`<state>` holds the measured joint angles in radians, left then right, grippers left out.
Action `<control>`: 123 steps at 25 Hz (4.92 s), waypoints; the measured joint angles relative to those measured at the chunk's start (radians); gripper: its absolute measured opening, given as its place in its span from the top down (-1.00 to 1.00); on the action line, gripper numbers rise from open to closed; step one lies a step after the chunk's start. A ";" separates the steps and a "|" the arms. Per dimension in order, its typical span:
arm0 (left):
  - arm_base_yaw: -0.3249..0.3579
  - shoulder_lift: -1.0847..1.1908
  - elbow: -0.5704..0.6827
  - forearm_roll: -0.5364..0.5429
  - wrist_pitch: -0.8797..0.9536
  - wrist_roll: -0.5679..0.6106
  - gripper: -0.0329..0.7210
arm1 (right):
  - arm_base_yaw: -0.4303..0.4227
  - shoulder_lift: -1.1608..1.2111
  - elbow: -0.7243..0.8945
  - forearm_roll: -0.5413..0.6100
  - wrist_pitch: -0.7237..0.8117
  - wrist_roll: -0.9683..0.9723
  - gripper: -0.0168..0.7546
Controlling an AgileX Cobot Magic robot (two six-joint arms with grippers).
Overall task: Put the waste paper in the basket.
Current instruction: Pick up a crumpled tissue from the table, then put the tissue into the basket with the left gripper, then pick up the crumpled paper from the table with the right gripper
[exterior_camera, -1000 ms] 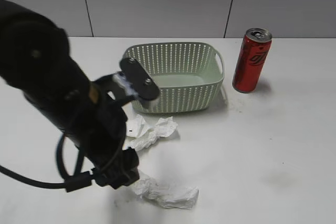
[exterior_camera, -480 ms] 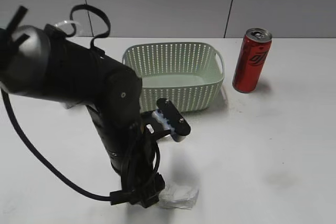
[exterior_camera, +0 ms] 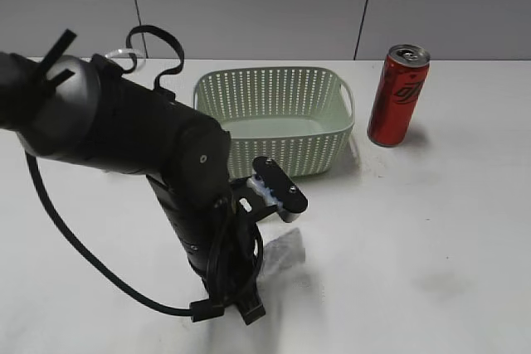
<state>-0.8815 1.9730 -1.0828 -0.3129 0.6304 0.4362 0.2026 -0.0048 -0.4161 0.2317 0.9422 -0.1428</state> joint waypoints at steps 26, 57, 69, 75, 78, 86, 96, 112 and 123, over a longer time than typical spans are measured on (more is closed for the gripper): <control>0.167 -0.263 -0.023 0.175 -0.623 0.002 0.87 | 0.000 0.000 0.000 -0.001 0.001 -0.001 -0.57; 0.297 -0.329 -0.361 0.063 0.146 -0.015 -0.68 | 0.000 0.004 -0.009 0.027 -0.042 0.034 -0.57; 0.629 -0.477 -0.347 0.147 0.543 -0.141 -0.62 | 0.000 0.524 -0.091 0.142 -0.133 -0.094 -0.57; 0.781 -0.647 -0.145 0.149 0.521 -0.144 -0.62 | 0.001 0.861 -0.267 0.171 -0.136 -0.228 -0.57; 0.809 -0.771 -0.019 0.149 0.489 -0.145 -0.62 | 0.048 1.014 -0.358 0.177 -0.142 -0.253 -0.57; 0.812 -1.166 0.299 0.148 0.471 -0.190 -0.62 | 0.448 1.376 -0.545 0.046 -0.267 -0.010 -0.57; 0.812 -1.728 0.509 0.143 0.453 -0.253 -0.62 | 0.651 1.809 -0.761 -0.140 -0.413 0.521 -0.47; 0.812 -1.979 0.577 0.198 0.412 -0.371 -0.62 | 0.656 2.104 -0.912 -0.148 -0.449 0.668 -0.45; 0.814 -1.979 0.577 0.201 0.410 -0.373 -0.62 | 0.656 2.159 -0.945 -0.171 -0.359 0.674 0.33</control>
<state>-0.0679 -0.0059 -0.5054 -0.1118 1.0408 0.0628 0.8587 2.1543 -1.3610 0.0603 0.5834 0.5308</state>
